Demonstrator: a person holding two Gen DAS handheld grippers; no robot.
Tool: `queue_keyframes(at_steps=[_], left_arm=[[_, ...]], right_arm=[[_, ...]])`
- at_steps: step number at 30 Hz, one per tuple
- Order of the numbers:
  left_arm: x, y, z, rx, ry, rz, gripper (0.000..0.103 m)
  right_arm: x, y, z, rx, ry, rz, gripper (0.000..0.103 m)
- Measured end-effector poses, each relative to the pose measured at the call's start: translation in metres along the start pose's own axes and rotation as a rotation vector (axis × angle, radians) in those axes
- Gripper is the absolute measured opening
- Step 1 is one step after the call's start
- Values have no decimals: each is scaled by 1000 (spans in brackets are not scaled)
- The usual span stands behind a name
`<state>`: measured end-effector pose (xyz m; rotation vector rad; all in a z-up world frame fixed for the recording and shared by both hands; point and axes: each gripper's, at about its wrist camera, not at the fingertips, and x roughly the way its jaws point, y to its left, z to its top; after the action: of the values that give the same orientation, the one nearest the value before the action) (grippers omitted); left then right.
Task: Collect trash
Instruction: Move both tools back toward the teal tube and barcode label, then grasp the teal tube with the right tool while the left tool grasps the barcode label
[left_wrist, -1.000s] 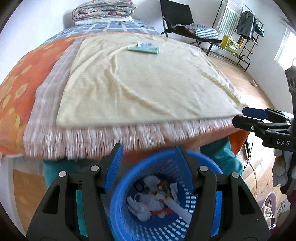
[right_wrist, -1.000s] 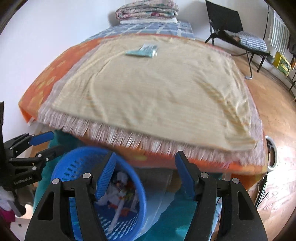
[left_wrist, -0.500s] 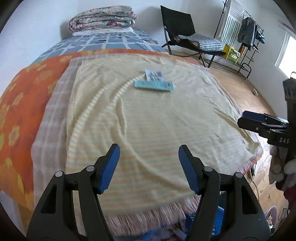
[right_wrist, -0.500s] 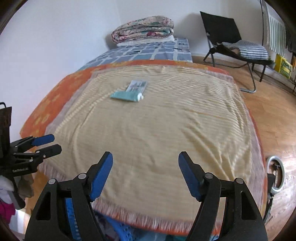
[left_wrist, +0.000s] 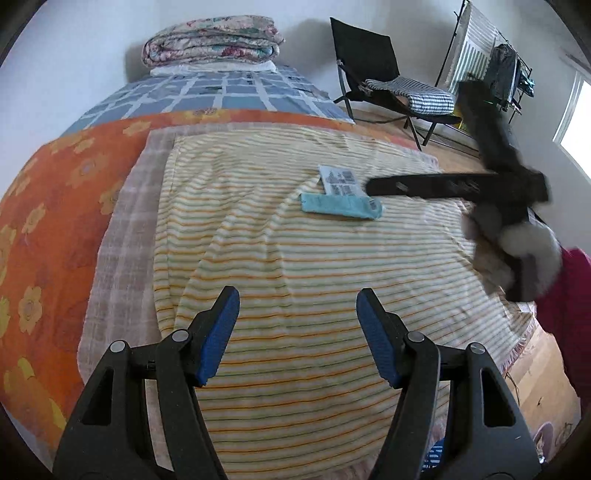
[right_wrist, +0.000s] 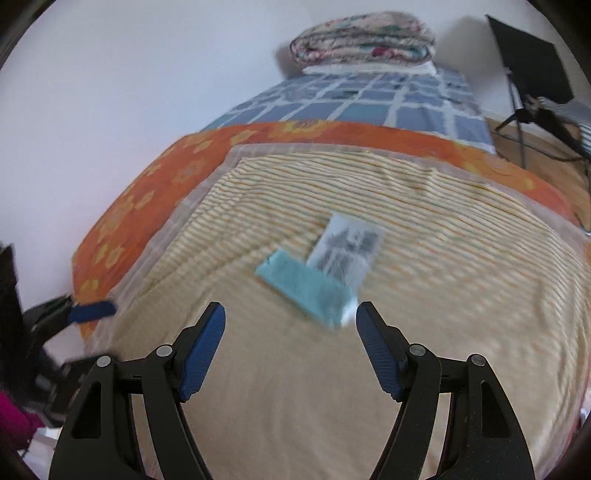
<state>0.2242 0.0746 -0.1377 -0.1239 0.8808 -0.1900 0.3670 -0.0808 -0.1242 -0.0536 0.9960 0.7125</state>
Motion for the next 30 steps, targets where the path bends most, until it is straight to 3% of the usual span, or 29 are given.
queue_keyframes(at_steps=[4, 7, 14, 19, 28, 30], left_arm=[[2, 17, -3, -15, 12, 10, 68], [4, 28, -4, -29, 13, 20, 68], [5, 38, -3, -64, 3, 30, 68], [5, 36, 2, -65, 0, 38, 68], [26, 13, 34, -32, -3, 4, 68], [38, 4, 42, -25, 10, -12, 68]], right_arm=[[36, -8, 15, 17, 61, 27, 73], [52, -15, 17, 55, 114, 54, 63], [50, 1, 1, -11, 189, 89, 59], [54, 19, -10, -109, 211, -59, 37], [17, -4, -50, -12, 218, -84, 34], [8, -12, -56, 11, 215, -122, 34]])
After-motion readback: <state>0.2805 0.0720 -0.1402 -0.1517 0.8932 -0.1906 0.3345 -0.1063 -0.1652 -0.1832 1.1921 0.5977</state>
